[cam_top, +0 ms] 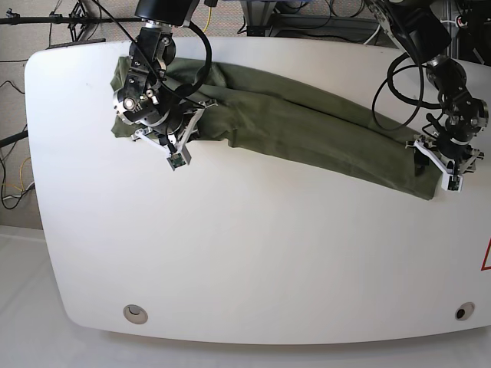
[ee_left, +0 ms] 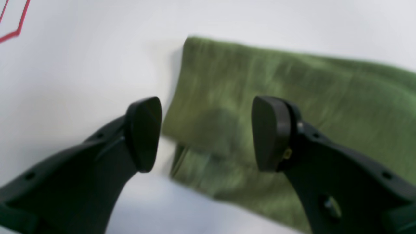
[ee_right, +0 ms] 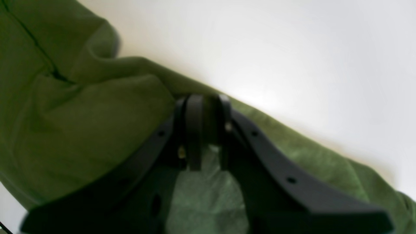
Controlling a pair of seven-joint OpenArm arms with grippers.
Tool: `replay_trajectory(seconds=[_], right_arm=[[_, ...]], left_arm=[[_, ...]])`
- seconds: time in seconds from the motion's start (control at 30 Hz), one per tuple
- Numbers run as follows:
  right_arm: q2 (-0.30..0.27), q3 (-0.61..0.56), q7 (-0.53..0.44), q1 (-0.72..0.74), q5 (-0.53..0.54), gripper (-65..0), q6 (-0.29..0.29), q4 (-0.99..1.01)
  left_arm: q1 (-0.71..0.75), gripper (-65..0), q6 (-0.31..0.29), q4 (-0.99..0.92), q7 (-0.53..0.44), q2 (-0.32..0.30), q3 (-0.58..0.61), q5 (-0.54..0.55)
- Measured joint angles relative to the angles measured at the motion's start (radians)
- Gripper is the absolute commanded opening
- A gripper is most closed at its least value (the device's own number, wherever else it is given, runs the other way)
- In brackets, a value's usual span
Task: Fold the T-shirt properly
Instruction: 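Hold the strip with both grippers and pull it taut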
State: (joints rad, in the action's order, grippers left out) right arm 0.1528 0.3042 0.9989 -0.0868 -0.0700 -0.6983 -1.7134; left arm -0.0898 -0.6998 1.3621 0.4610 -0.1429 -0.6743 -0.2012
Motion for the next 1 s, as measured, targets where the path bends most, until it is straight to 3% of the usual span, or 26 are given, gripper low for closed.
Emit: replay_trajectory(seconds=[0.37,0.47,1.0], right_arm=[[-0.011,0.001,0.016,0.0,0.0,-58.0,0.0,-0.006],[-0.02,-0.005,0.019,0.0,0.01,-58.0,0.0,-0.002],[-0.028,0.0,0.019,0.005,0.011,-58.3,-0.001,0.0]], left_arm=[[-0.042,-23.2,-0.003,-0.179,-0.016,-0.058,0.007,0.011],[-0.043,-23.2,-0.001,-0.231,-0.069,-0.074,0.007,0.033],[-0.03,-22.6,-0.008,-0.264,-0.08,-0.098,-0.039,0.084]])
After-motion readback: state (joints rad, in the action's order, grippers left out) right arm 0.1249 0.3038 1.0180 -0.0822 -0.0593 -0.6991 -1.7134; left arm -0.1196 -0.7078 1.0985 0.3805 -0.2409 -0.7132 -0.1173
